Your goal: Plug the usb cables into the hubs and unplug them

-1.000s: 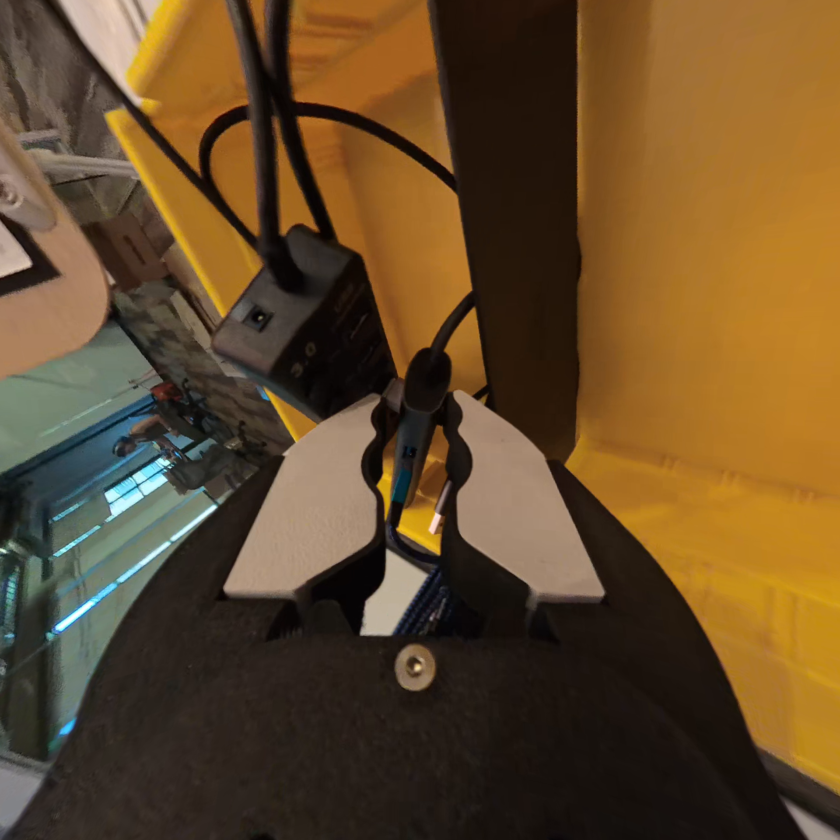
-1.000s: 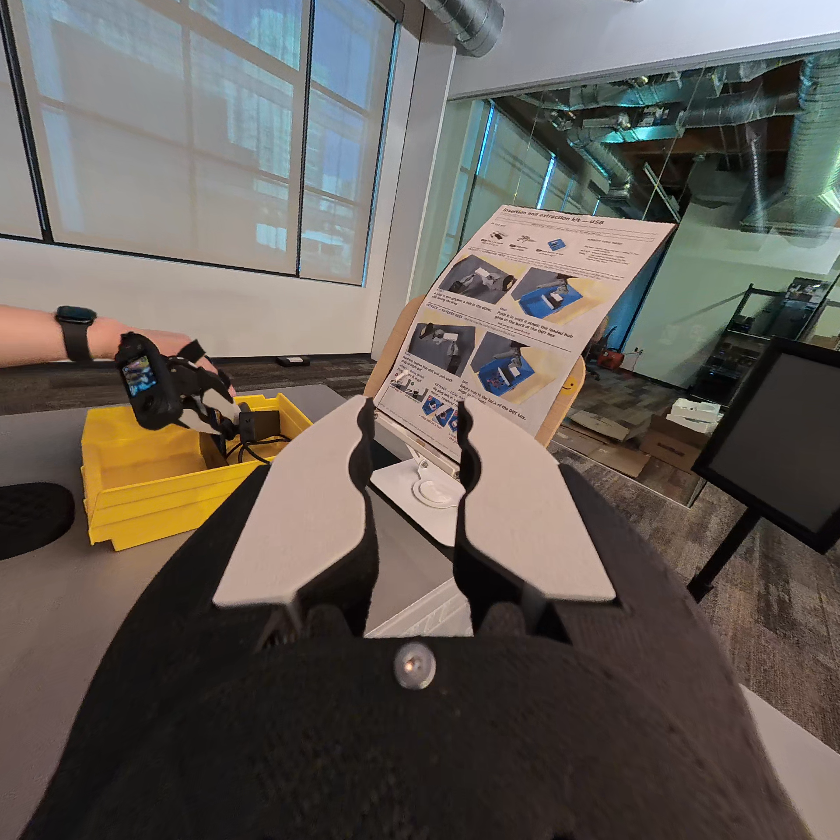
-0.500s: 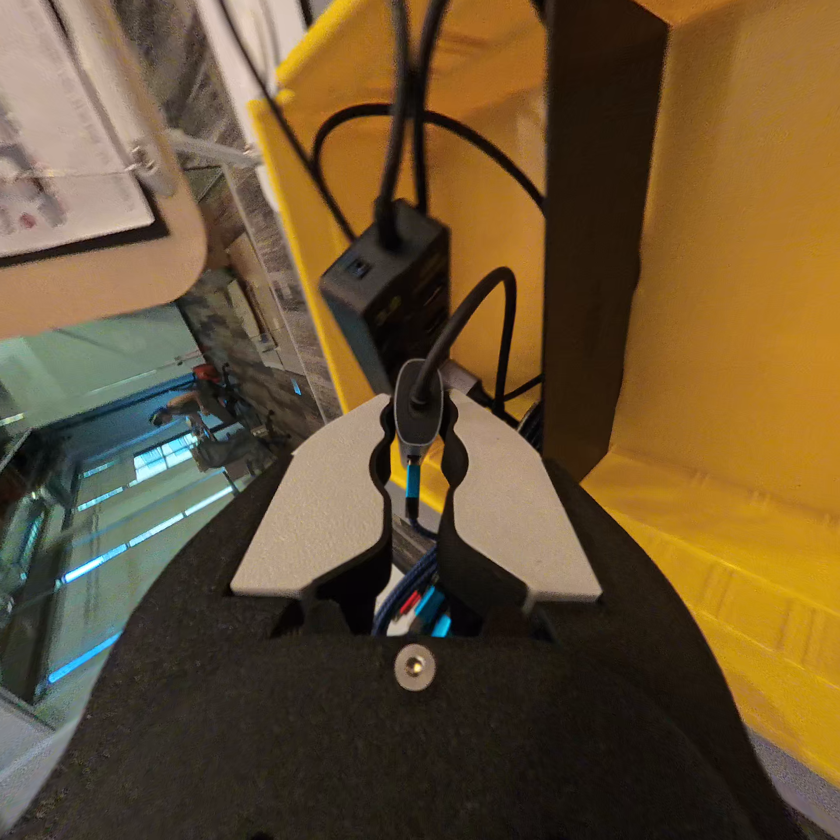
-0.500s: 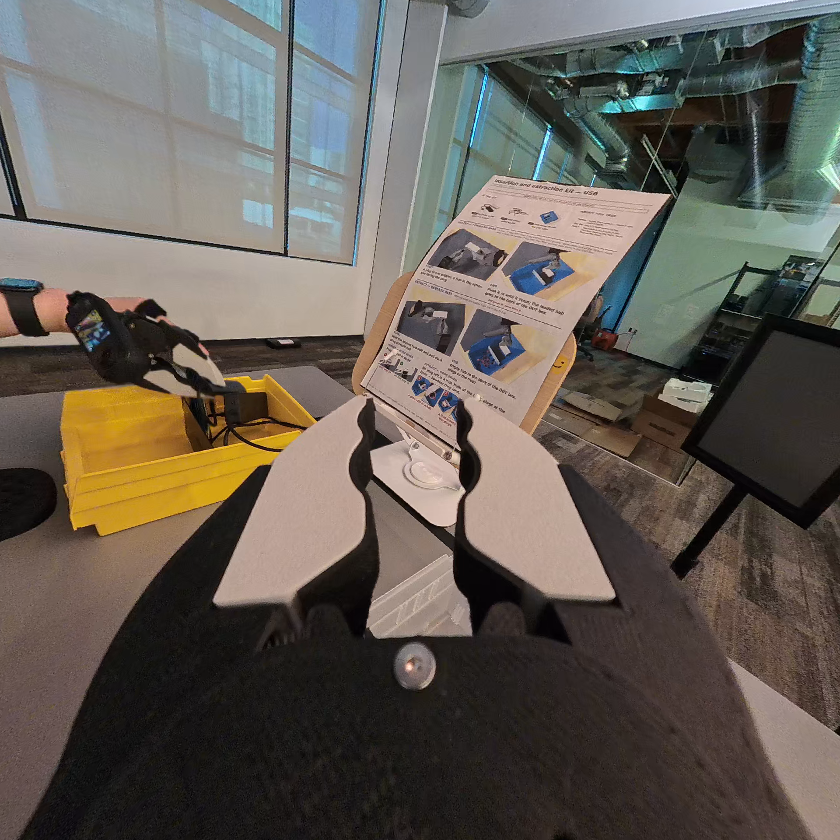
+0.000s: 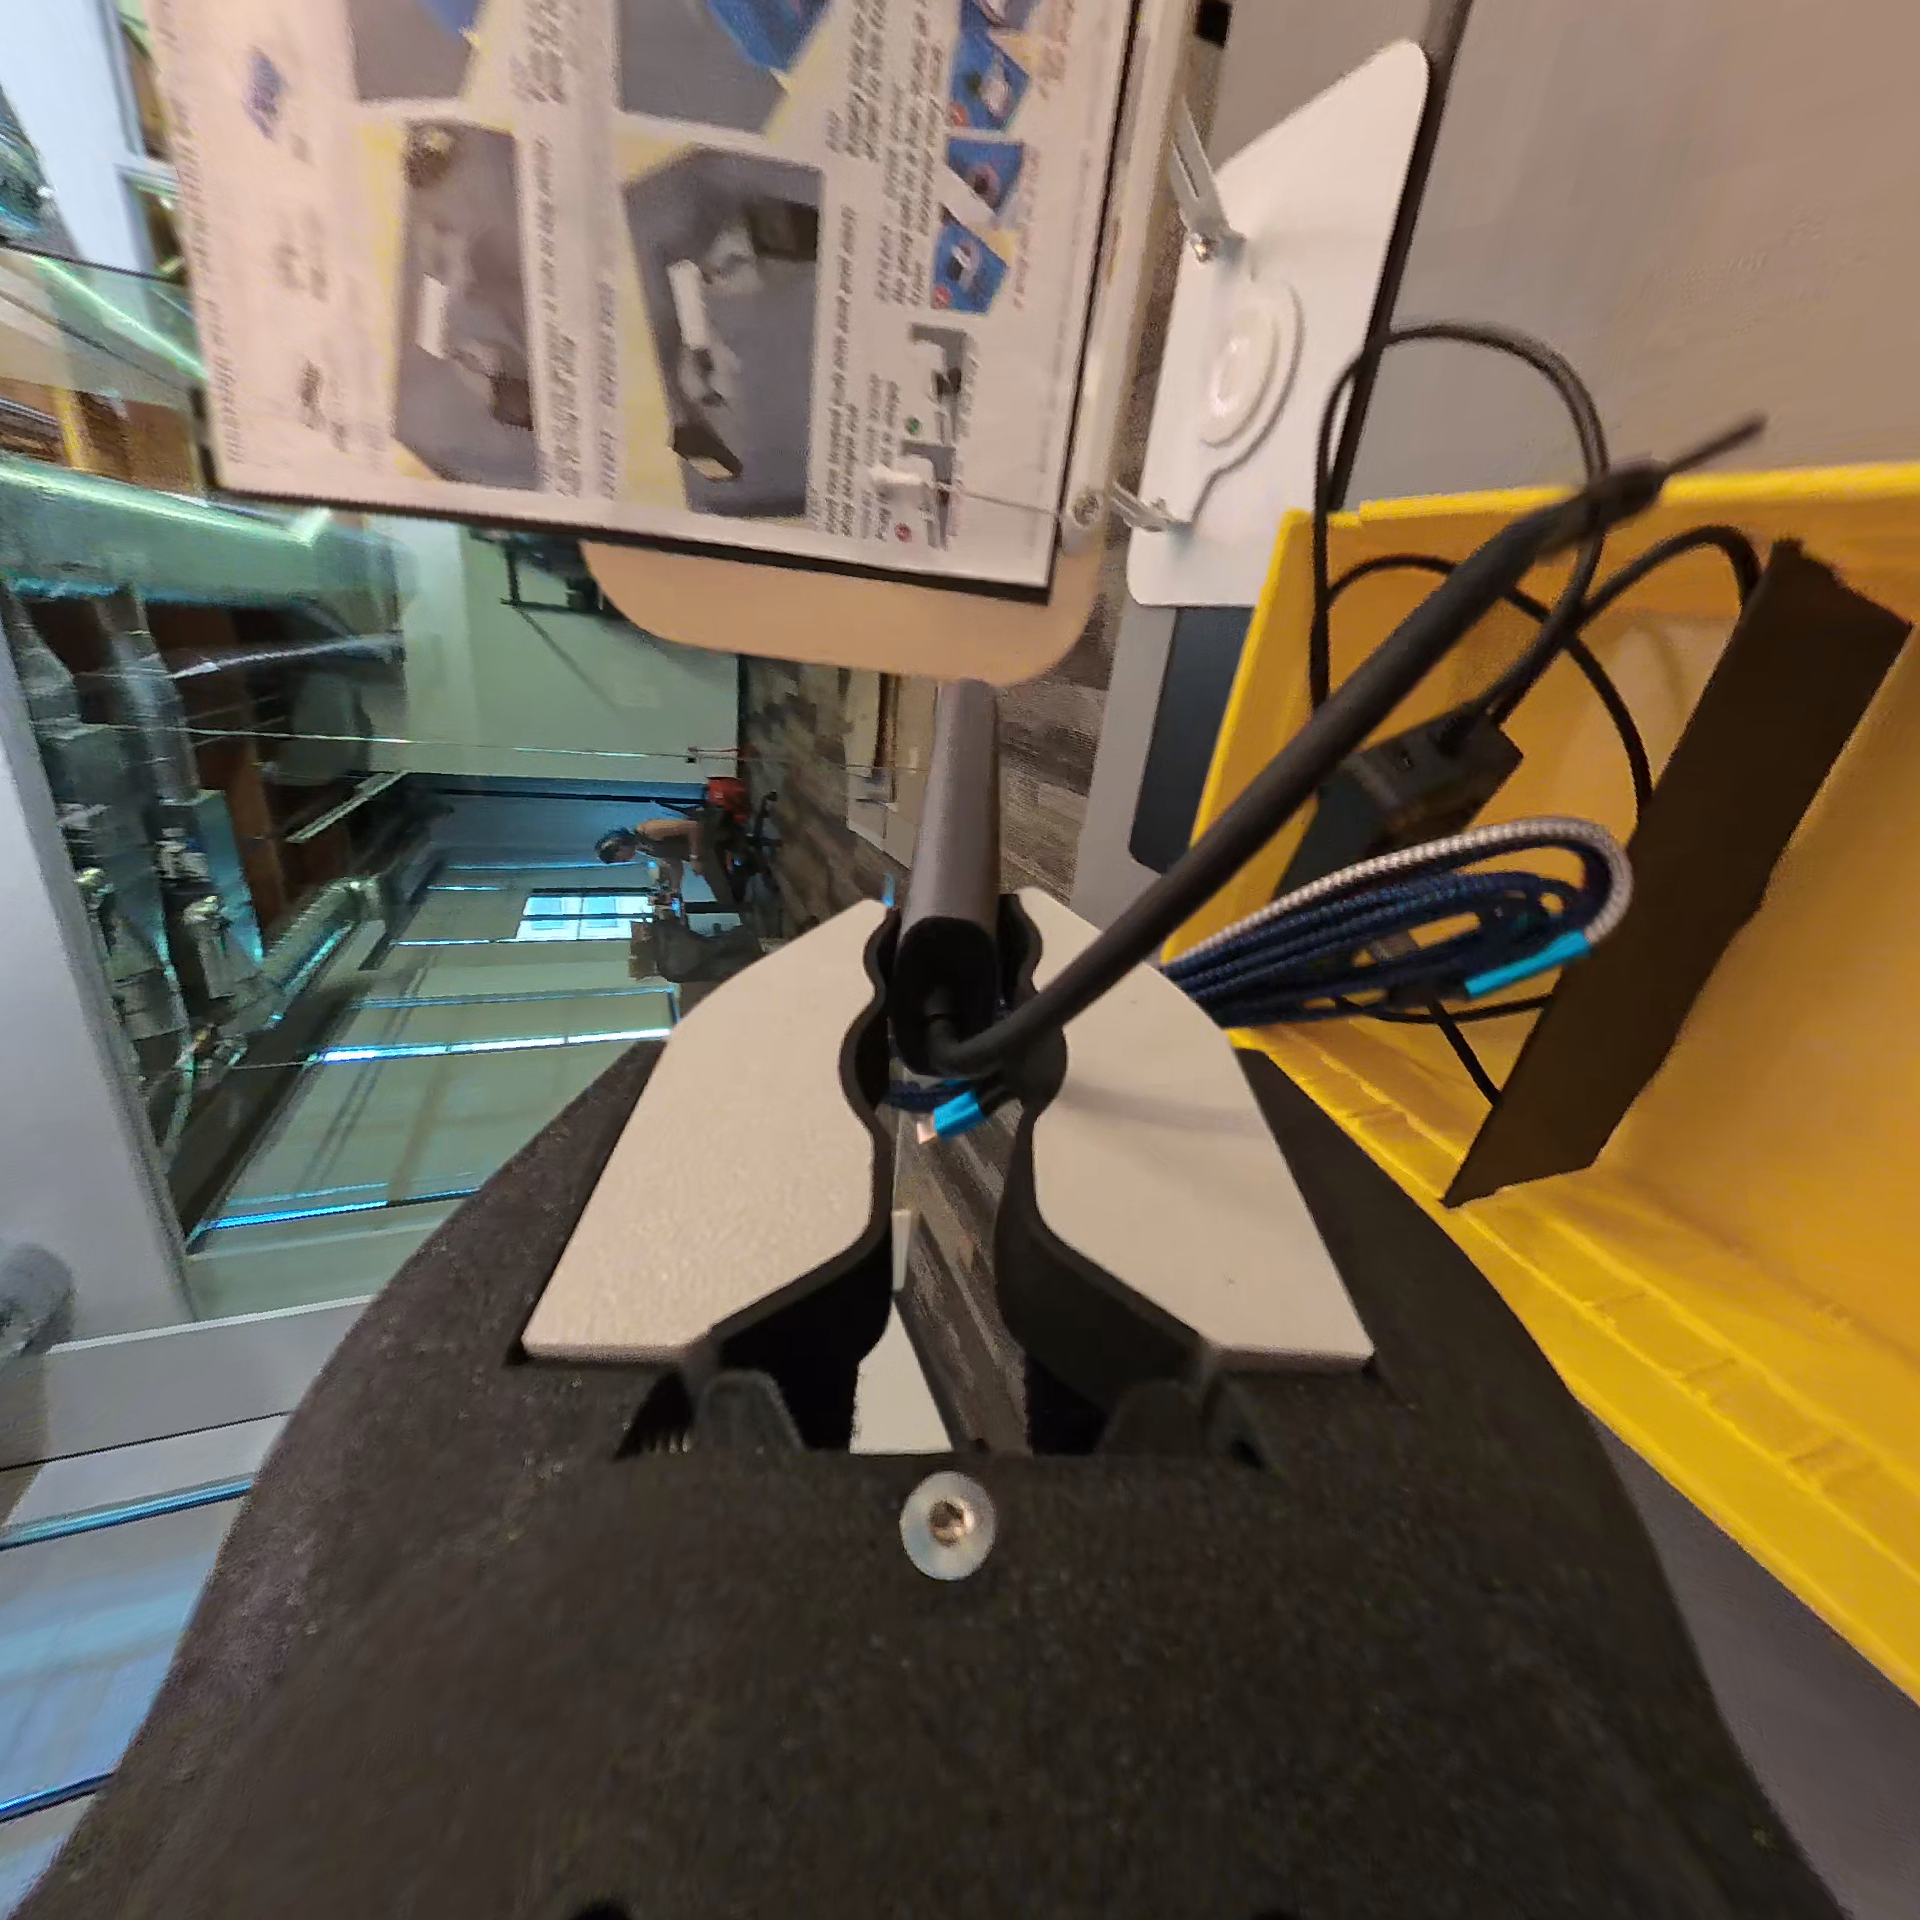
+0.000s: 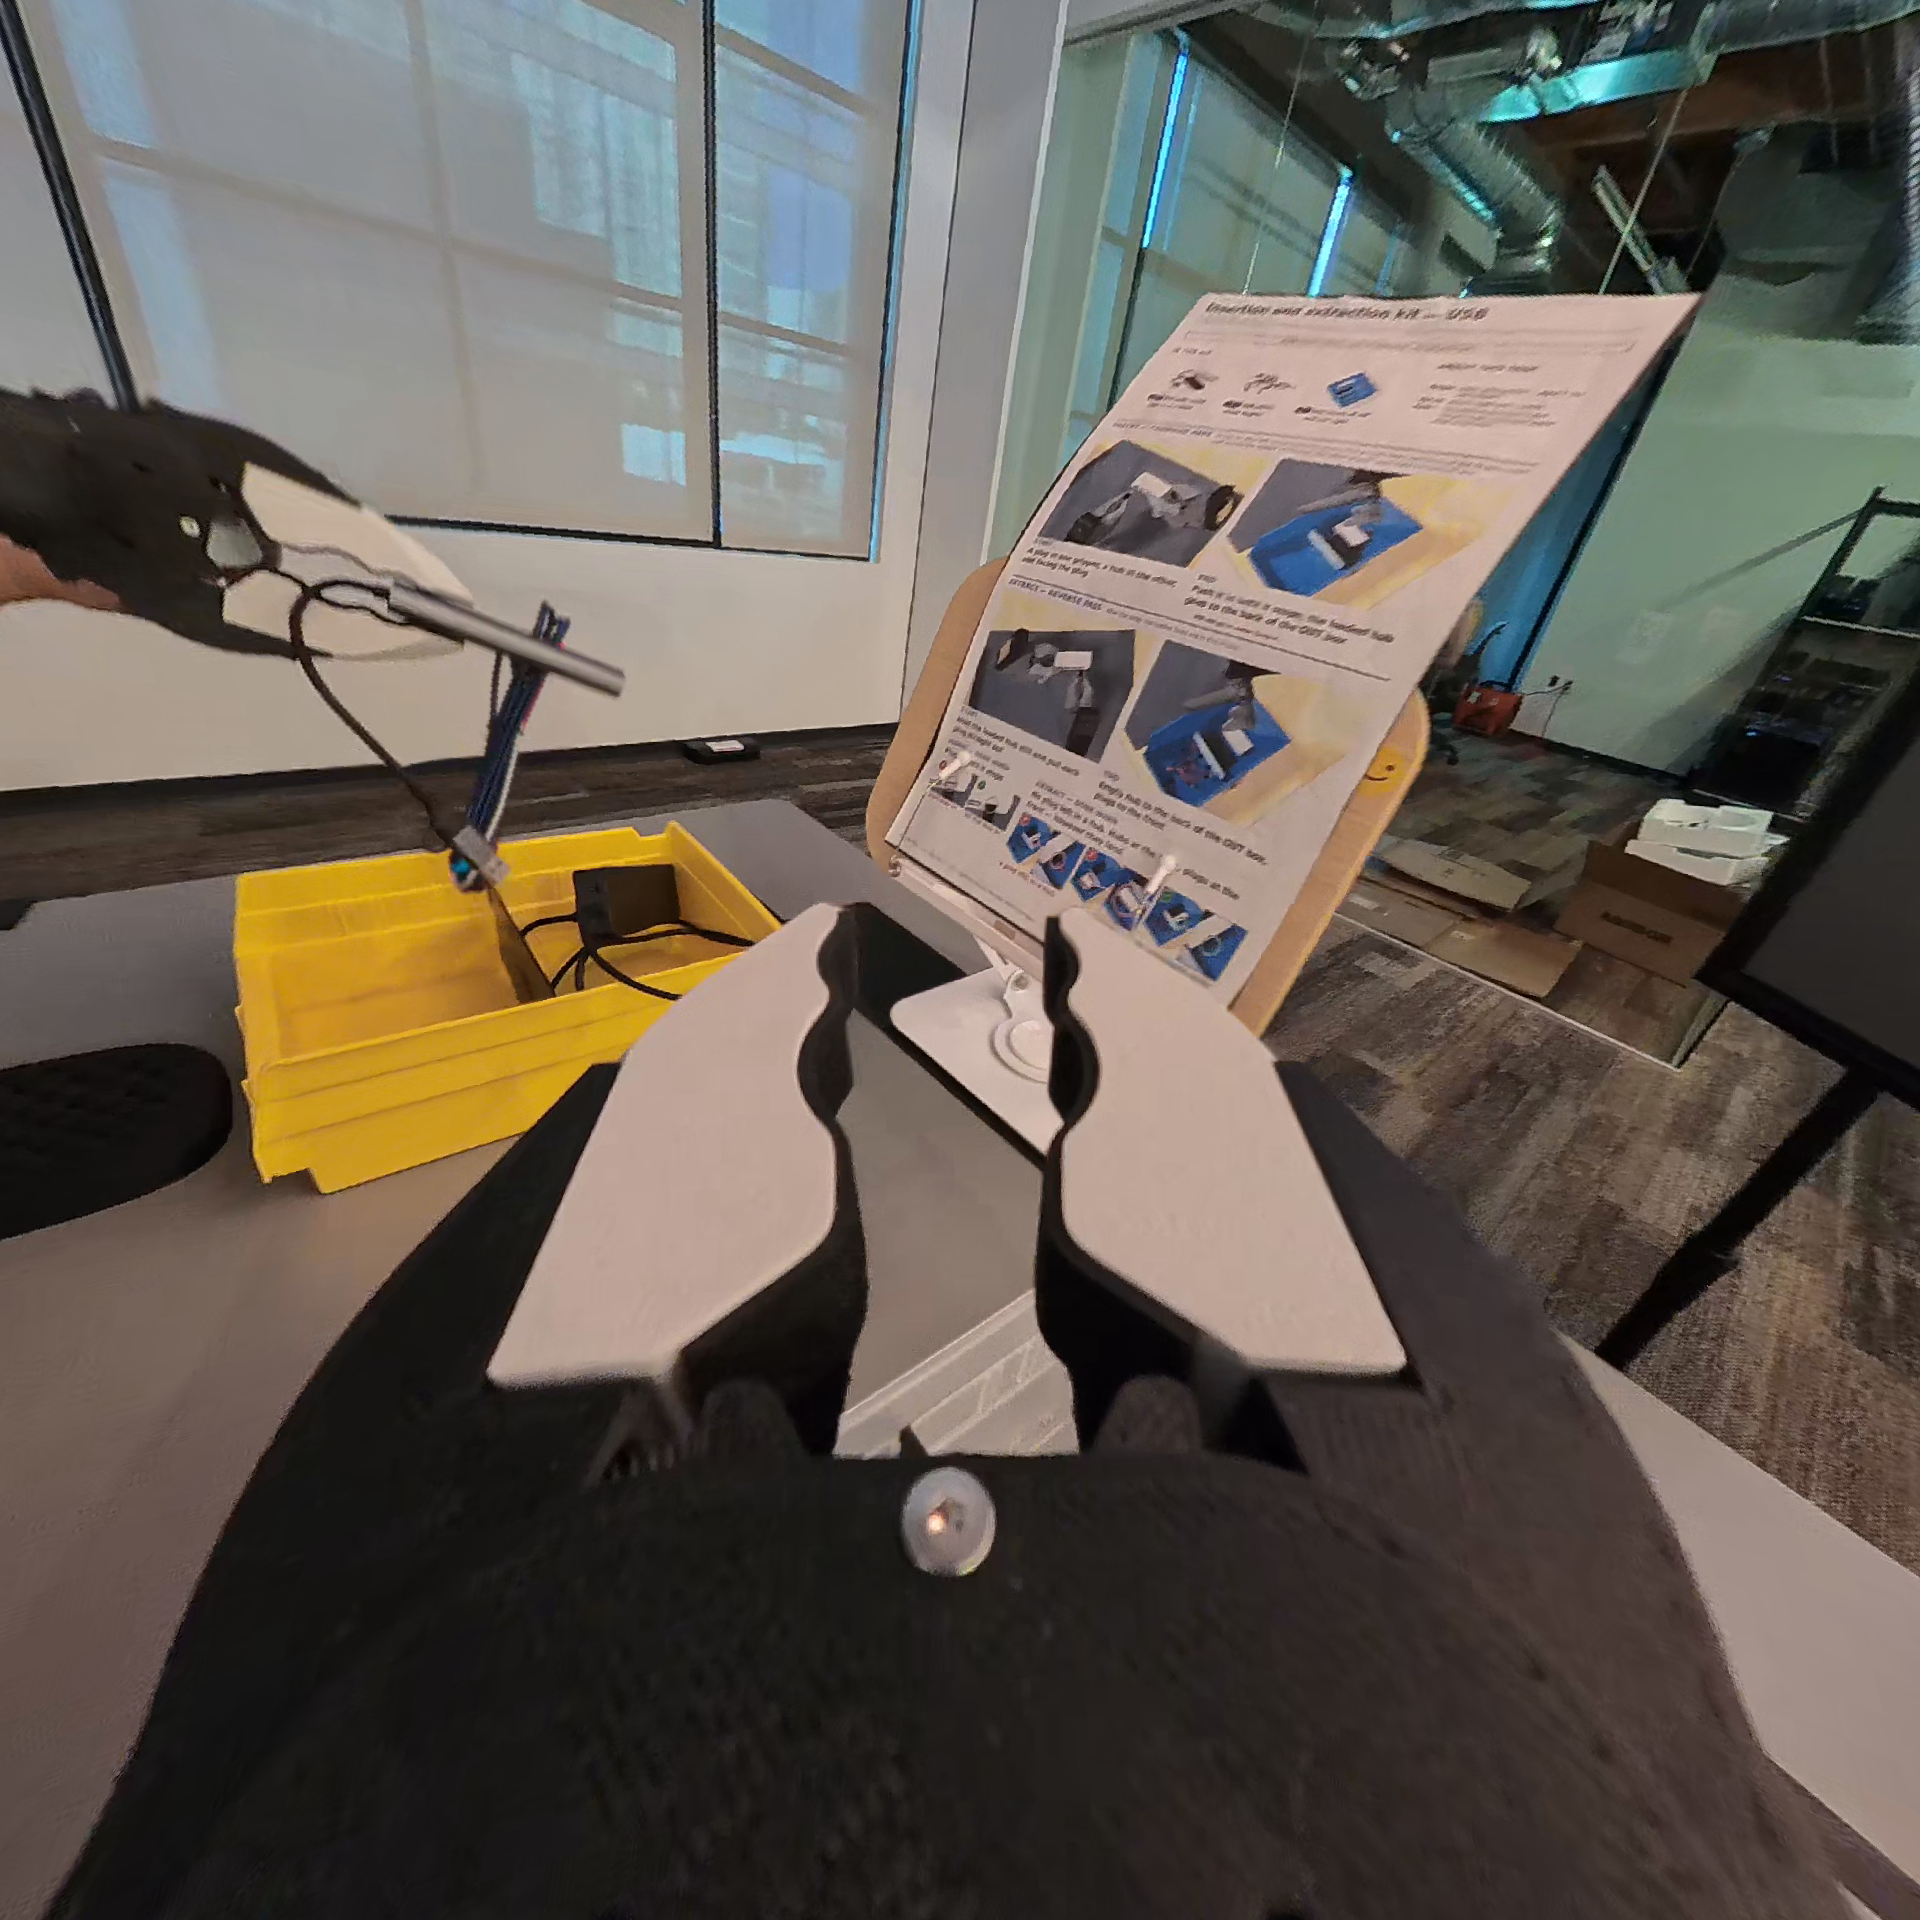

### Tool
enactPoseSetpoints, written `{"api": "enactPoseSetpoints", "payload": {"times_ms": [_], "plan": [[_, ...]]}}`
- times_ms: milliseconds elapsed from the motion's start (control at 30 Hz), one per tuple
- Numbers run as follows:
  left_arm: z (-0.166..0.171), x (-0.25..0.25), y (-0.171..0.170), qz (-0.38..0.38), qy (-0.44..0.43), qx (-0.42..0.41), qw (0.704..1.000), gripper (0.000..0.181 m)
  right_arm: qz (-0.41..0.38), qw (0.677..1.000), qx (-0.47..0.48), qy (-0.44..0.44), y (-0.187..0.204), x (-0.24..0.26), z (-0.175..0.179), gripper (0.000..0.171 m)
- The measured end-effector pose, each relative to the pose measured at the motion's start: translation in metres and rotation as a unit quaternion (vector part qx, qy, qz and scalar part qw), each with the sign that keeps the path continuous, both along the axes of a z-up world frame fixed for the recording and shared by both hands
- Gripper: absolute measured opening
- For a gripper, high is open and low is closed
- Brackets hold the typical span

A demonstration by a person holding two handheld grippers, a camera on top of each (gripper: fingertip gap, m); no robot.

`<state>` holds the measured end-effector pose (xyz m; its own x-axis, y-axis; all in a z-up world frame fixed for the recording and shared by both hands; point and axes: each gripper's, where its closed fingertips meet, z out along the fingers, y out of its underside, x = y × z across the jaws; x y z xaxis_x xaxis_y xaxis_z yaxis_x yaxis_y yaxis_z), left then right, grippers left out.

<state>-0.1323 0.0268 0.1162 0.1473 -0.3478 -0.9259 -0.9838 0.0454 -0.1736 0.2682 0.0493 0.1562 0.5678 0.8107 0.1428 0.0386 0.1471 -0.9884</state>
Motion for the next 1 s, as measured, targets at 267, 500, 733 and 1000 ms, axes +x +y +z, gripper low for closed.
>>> {"api": "enactPoseSetpoints", "payload": {"times_ms": [267, 500, 733, 1000], "plan": [[0.053, 0.070, -0.032, -0.047, -0.040, 0.042, 0.997, 0.018, 0.099, 0.994, -0.006, -0.048, -0.029, -0.079, -0.017, 0.034], [0.041, 0.144, -0.057, -0.112, -0.093, 0.026, 0.989, 0.018, 0.167, 0.975, 0.078, -0.121, -0.079, -0.149, -0.035, 0.035], [0.005, 0.177, -0.051, -0.094, -0.076, 0.025, 0.992, 0.017, 0.192, 0.974, 0.079, -0.096, -0.107, -0.161, -0.022, 0.035], [-0.019, 0.212, -0.061, -0.144, -0.083, 0.000, 0.986, 0.018, 0.172, 0.959, 0.159, -0.159, -0.087, -0.165, -0.050, 0.043]]}}
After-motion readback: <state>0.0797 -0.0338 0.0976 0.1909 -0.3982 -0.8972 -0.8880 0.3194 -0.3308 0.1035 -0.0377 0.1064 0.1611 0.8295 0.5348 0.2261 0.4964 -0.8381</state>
